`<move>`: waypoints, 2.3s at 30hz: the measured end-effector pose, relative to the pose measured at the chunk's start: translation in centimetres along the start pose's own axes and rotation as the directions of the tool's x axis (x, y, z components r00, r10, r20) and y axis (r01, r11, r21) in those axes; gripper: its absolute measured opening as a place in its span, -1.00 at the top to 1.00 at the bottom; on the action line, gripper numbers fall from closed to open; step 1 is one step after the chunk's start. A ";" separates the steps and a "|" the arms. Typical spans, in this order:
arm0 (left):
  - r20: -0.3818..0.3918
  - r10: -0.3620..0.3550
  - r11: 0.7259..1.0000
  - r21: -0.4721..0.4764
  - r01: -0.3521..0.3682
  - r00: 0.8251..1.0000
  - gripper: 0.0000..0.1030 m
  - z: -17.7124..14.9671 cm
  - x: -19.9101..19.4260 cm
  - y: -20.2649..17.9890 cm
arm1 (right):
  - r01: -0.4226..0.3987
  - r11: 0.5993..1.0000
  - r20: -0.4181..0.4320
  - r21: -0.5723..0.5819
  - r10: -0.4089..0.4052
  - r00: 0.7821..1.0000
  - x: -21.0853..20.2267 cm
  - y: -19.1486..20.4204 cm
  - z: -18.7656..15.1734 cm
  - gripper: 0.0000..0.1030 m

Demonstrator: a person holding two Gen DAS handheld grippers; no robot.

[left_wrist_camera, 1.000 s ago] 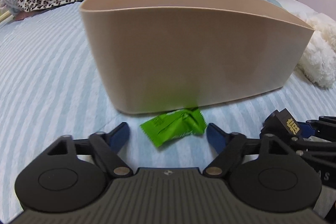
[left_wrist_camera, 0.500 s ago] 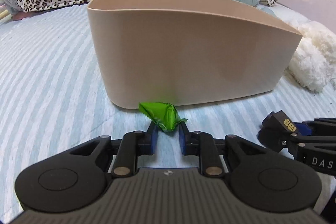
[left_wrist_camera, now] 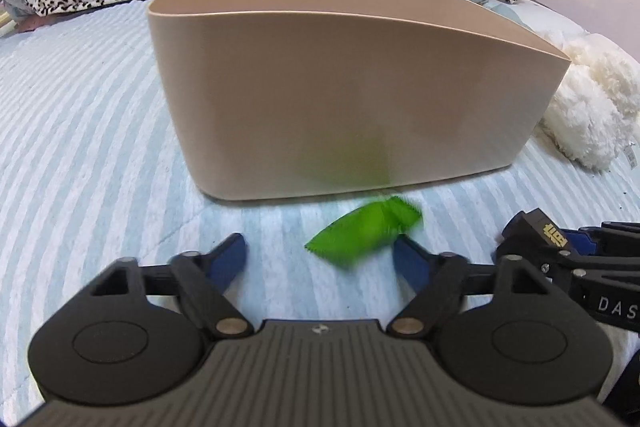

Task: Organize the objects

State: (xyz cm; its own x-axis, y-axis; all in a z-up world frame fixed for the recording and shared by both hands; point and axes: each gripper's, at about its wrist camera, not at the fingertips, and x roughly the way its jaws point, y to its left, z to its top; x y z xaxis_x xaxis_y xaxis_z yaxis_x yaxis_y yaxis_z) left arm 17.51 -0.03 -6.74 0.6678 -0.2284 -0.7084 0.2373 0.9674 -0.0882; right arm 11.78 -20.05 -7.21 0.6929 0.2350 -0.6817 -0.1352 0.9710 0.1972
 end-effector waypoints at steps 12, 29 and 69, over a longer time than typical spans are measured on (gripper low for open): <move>0.030 -0.114 0.993 0.027 0.113 0.993 0.17 1.1 1.8 -1.6 | -0.008 1.000 -0.003 0.008 0.008 1.000 0.4 -0.3 0.0 0.44; 0.043 -0.090 0.995 0.035 0.088 0.995 0.50 0.0 -2.6 -1.5 | -0.017 1.000 0.052 0.015 0.016 0.998 -3.2 -0.7 0.7 0.44; 0.065 0.084 0.994 0.060 -0.088 0.994 0.49 12.1 1.4 -1.1 | 0.063 0.994 0.136 -0.091 -0.051 0.989 1.1 1.2 15.4 0.44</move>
State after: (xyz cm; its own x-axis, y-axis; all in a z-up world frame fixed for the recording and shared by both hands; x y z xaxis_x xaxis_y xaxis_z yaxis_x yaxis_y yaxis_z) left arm 26.75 -2.77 0.88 0.7297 -0.1528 -0.6664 0.2196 0.9755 0.0168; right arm 23.35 -19.34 3.11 0.7888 0.1774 -0.5885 -0.1551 0.9839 0.0886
